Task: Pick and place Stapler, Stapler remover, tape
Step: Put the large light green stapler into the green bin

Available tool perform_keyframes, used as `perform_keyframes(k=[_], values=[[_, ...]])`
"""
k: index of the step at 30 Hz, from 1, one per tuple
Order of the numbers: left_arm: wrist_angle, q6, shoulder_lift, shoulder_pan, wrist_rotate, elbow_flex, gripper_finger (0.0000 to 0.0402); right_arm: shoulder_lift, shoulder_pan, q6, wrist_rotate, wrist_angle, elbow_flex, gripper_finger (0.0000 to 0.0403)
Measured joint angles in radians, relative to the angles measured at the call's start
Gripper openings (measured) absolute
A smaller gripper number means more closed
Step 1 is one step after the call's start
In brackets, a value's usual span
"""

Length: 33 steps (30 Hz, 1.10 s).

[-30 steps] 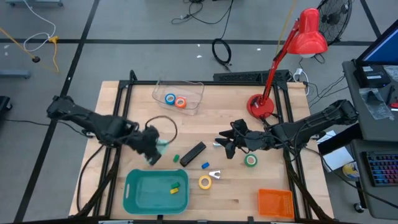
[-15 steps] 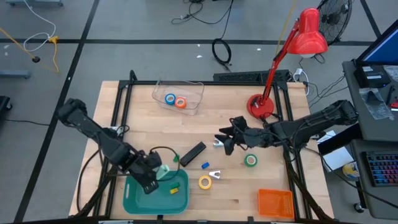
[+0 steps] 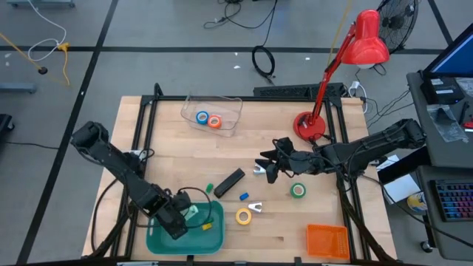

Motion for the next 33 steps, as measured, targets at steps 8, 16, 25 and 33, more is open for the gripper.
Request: perform_keyframes(k=[8,16,25,33], values=[[0.158,-0.045,-0.002,-0.019,0.046,-0.1,0.0118,0.0,0.002,-0.008,-0.002,-0.003,0.0,0.0185],[0.134,-0.01,-0.002,-0.008,0.067,-0.102,0.0118,0.0,0.002,-0.016,-0.001,0.0,0.0,0.0185],[0.127,-0.011,-0.002,0.002,0.067,-0.102,0.0149,0.0,0.002,-0.023,0.0,0.0,0.0,0.0185],[0.121,-0.015,-0.002,0.006,0.063,-0.102,0.022,0.0,0.002,-0.023,0.001,0.0,0.0,0.0185]])
